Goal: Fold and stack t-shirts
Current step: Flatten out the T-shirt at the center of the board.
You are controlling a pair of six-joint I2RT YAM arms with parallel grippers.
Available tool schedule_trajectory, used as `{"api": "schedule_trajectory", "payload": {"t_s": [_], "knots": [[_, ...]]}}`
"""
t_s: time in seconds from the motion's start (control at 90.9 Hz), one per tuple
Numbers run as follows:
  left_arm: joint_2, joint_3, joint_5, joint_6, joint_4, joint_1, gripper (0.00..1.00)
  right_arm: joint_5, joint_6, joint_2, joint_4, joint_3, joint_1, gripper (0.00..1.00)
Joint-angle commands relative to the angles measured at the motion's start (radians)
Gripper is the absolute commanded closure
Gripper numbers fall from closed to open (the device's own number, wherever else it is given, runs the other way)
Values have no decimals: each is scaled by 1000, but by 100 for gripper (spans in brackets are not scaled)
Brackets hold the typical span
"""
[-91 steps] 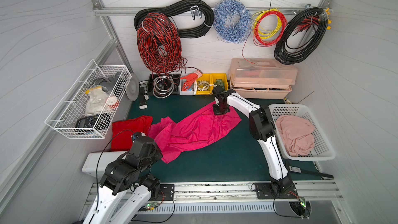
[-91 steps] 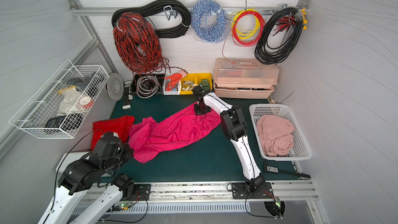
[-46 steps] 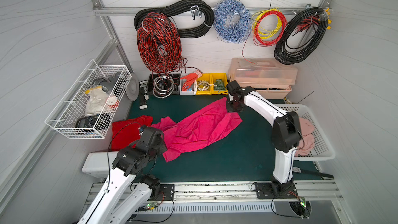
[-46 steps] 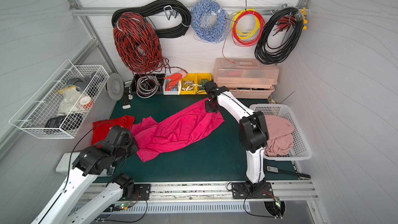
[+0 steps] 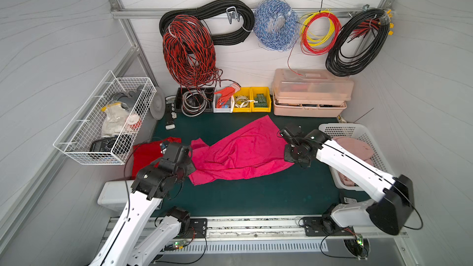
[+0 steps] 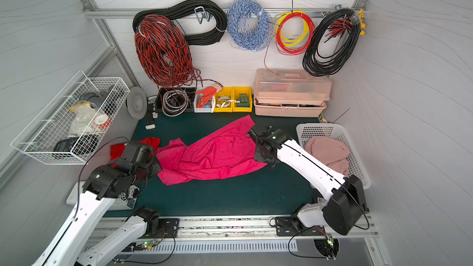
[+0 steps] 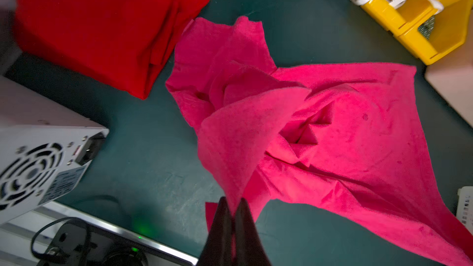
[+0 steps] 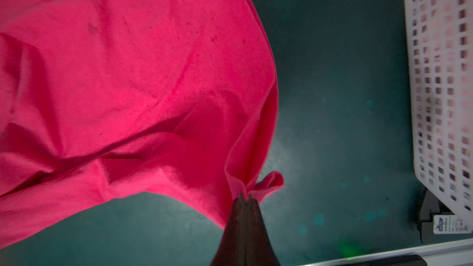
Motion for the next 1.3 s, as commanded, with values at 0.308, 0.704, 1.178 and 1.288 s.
{"api": "schedule_trajectory", "payload": {"t_s": [0.308,0.704,1.178,1.288], "knots": [[-147,100,-40,-62,-240,5,100,10,202,-127,-114,-211,9,100],[-314,-55,69,-127,-310,5,100,-6,130,-71,27,-278,-22,35],[-327,-139,137,-117,-215,5,100,-371,301,-270,240,-625,-39,45],[-320,-130,125,-115,-208,5,100,-440,294,-210,325,-667,-74,45]]}}
